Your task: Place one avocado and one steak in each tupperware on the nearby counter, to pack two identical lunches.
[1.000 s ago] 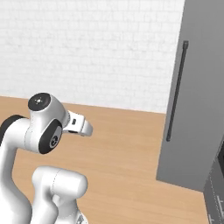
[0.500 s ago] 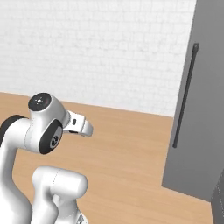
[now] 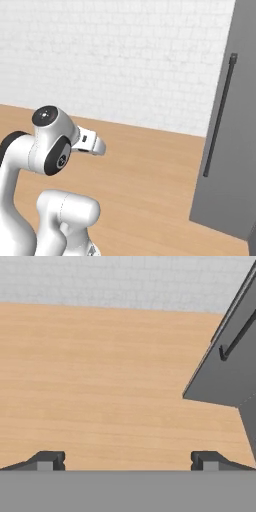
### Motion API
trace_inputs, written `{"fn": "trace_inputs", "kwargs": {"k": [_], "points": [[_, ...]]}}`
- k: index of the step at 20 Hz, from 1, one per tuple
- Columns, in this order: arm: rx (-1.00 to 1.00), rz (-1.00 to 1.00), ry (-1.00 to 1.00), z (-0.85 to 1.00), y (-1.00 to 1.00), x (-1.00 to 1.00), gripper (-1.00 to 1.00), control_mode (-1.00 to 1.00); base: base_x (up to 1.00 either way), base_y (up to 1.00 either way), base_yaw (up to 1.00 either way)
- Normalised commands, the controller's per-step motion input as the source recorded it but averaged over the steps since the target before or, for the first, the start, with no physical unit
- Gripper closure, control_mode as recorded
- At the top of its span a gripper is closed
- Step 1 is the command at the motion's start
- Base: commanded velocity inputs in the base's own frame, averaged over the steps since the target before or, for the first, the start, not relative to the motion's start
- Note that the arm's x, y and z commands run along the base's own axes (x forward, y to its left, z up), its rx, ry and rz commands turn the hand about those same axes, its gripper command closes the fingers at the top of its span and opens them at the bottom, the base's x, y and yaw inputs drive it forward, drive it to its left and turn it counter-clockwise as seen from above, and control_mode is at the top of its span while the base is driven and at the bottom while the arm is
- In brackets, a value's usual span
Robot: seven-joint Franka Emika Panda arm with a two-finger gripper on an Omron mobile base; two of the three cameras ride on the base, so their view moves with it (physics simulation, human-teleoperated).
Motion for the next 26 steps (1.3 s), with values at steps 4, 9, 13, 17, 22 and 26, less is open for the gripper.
{"fn": "trace_inputs", "kwargs": {"k": [4,9,13,17,22,26], "points": [[0.0,0.0,0.0,0.0,0.0,0.0,-1.0,1.0,0.69,0.1,0.04],[0.0,0.0,0.0,0.0,0.0,0.0,-1.0,1.0,0.25,-0.52,0.16],[0.0,0.0,0.0,0.0,0.0,0.0,-1.0,1.0,0.94,0.31,0.1],[0.0,0.0,0.0,0.0,0.0,0.0,-1.0,1.0,1.0,0.82,0.0],[0.0,0.0,0.0,0.0,0.0,0.0,-1.0,1.0,1.0,0.55,0.0],[0.0,0.0,0.0,0.0,0.0,0.0,-1.0,1.0,1.0,0.4,-0.06]]}}
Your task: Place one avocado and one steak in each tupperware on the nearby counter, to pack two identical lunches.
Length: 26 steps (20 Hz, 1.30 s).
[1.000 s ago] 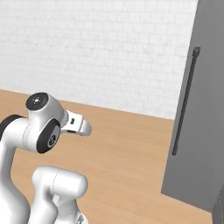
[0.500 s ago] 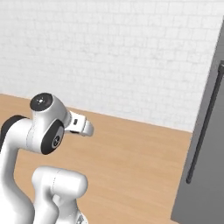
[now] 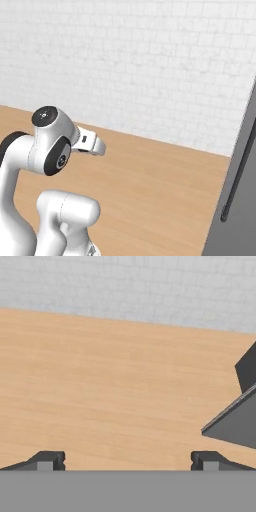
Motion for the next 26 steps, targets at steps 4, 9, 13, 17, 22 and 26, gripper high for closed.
{"fn": "trace_inputs", "kwargs": {"k": [4,9,13,17,22,26], "points": [[0.0,0.0,0.0,0.0,0.0,0.0,-1.0,1.0,0.62,-0.33,-0.03],[0.0,0.0,0.0,0.0,0.0,0.0,-1.0,1.0,0.76,-0.2,0.01],[0.0,0.0,0.0,0.0,0.0,0.0,-1.0,1.0,1.0,0.58,-0.04],[0.0,0.0,0.0,0.0,0.0,0.0,-1.0,1.0,1.0,0.67,-0.08],[0.0,0.0,0.0,0.0,0.0,0.0,-1.0,1.0,1.0,0.56,-0.13],[0.0,0.0,0.0,0.0,0.0,0.0,-1.0,1.0,0.91,0.28,-0.41]]}}
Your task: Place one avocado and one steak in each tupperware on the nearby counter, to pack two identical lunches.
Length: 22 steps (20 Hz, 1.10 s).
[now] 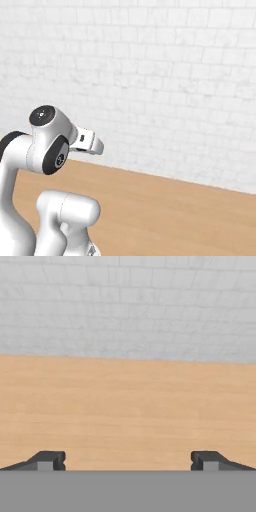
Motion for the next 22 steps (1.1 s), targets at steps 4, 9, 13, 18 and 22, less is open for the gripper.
{"fn": "trace_inputs", "kwargs": {"k": [4,9,13,18,22], "points": [[0.0,0.0,0.0,0.0,0.0,0.0,-1.0,1.0,0.59,0.0,-0.73],[0.0,0.0,0.0,0.0,0.0,0.0,-1.0,1.0,0.36,0.0,-0.85],[0.0,0.0,0.0,0.0,0.0,0.0,-1.0,1.0,0.36,0.13,-0.86],[0.0,0.0,0.0,0.0,0.0,0.0,-1.0,1.0,0.53,0.16,-0.78],[0.0,0.0,0.0,0.0,0.0,0.0,-1.0,1.0,0.75,0.66,-0.51]]}}
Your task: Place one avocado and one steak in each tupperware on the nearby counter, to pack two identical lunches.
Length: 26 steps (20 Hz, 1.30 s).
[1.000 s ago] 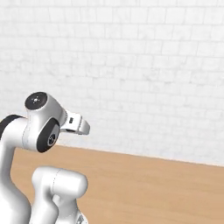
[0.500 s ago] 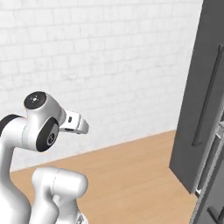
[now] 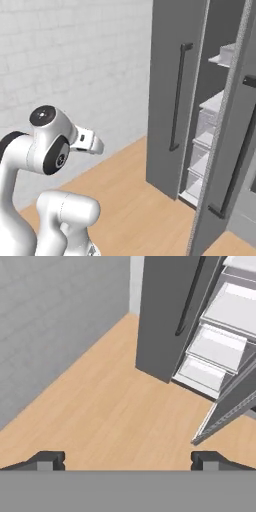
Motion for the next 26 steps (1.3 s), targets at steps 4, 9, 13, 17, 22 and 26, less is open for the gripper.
{"fn": "trace_inputs", "kwargs": {"k": [4,9,13,17,22,26], "points": [[0.0,0.0,0.0,0.0,0.0,0.0,-1.0,1.0,0.76,1.0,-0.38],[0.0,0.0,0.0,0.0,0.0,0.0,-1.0,1.0,0.53,0.54,-0.46],[0.0,0.0,0.0,0.0,0.0,0.0,-1.0,1.0,0.48,0.18,-0.6],[0.0,0.0,0.0,0.0,0.0,0.0,-1.0,1.0,0.56,0.12,-0.58],[0.0,0.0,0.0,0.0,0.0,0.0,-1.0,1.0,0.66,-0.09,-0.43],[0.0,0.0,0.0,0.0,0.0,0.0,-1.0,1.0,0.94,-0.01,-0.18]]}}
